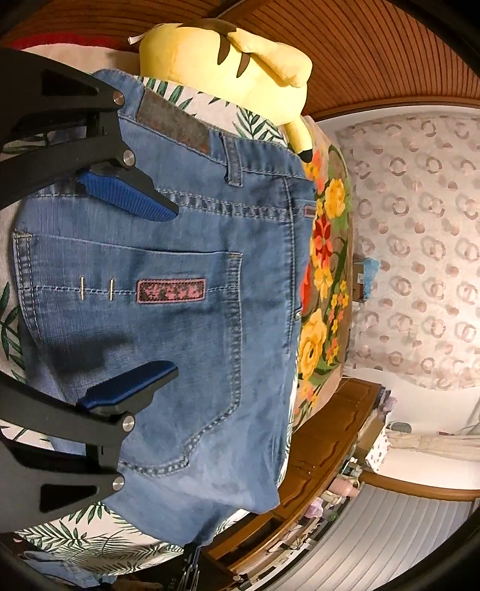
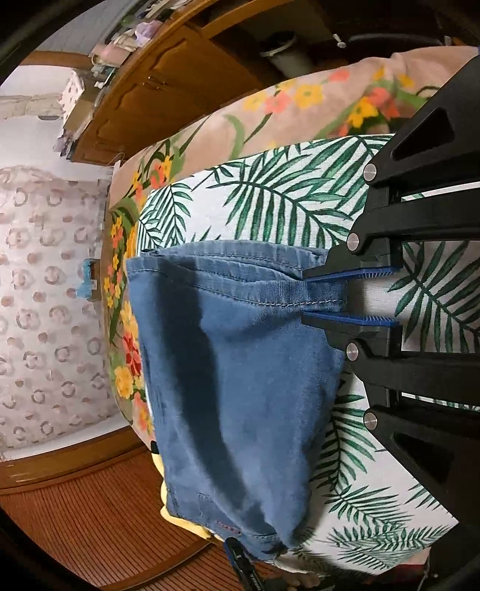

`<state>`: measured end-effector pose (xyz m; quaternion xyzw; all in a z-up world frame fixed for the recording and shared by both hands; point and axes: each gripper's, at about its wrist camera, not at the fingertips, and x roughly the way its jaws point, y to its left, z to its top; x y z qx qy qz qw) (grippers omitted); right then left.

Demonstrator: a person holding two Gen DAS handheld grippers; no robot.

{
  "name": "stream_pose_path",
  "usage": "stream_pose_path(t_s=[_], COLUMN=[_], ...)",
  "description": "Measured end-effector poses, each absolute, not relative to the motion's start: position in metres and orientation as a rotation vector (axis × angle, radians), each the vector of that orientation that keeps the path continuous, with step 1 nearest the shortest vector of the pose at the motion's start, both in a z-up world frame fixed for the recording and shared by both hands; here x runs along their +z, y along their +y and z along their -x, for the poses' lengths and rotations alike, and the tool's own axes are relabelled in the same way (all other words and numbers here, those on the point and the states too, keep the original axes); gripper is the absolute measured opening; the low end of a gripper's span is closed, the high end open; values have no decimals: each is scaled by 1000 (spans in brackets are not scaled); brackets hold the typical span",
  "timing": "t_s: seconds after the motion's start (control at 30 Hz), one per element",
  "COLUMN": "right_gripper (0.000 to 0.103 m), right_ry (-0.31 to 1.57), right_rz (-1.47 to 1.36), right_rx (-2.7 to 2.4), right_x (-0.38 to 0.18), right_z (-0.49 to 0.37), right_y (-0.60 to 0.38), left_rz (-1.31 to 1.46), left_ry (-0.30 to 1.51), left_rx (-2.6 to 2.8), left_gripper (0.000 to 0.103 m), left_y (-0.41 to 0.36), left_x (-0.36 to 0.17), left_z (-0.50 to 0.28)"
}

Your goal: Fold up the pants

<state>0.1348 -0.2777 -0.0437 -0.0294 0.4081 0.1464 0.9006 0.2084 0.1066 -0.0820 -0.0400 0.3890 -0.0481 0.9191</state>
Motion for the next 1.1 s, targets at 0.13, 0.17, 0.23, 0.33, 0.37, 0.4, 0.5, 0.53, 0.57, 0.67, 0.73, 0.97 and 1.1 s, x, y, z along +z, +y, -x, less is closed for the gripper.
stream_pose_path(t_s=[0.13,0.17,0.23,0.33,0.37,0.4,0.5,0.53,0.57,0.67,0.73,0.97,1.1], right_gripper=[26,31,41,44,45,45,47,48,48,49,51,52,52], right_ry=[821,812,800,782,772,762,748,746,741,733,732,759,788], right_rz=[75,78,82,88,94,98,89,87,85,75,62,56,53], right_rx=[287,286,278,277,277,277,287,289,292,296,301,295,302], right_x=[-32,-30,-27,-20,-18,-16,-13,-13,-12,-15,-16,-32,-37], right_z=[-135,-134,-138,-148,-152,-157,-173,-178,-184,-200,-209,-232,-244], right_y=[-278,-278,-278,-274,-273,-270,-263,-261,-259,-255,-253,-249,-246], left_rz=[84,83,82,78,78,77,77,76,76,67,64,62,73], left_ry=[792,791,789,787,786,786,786,786,785,781,778,783,790], left_rx=[-102,-103,-108,-110,-110,-107,-95,-90,-86,-72,-61,-18,-6], left_gripper=[79,79,79,79,79,79,79,79,79,79,79,72,72], left_y=[106,106,104,103,104,105,108,111,113,121,128,152,159], left_x=[-80,-80,-80,-79,-79,-79,-78,-78,-77,-75,-73,-71,-76], left_z=[-209,-209,-208,-209,-209,-210,-211,-212,-213,-217,-222,-246,-250])
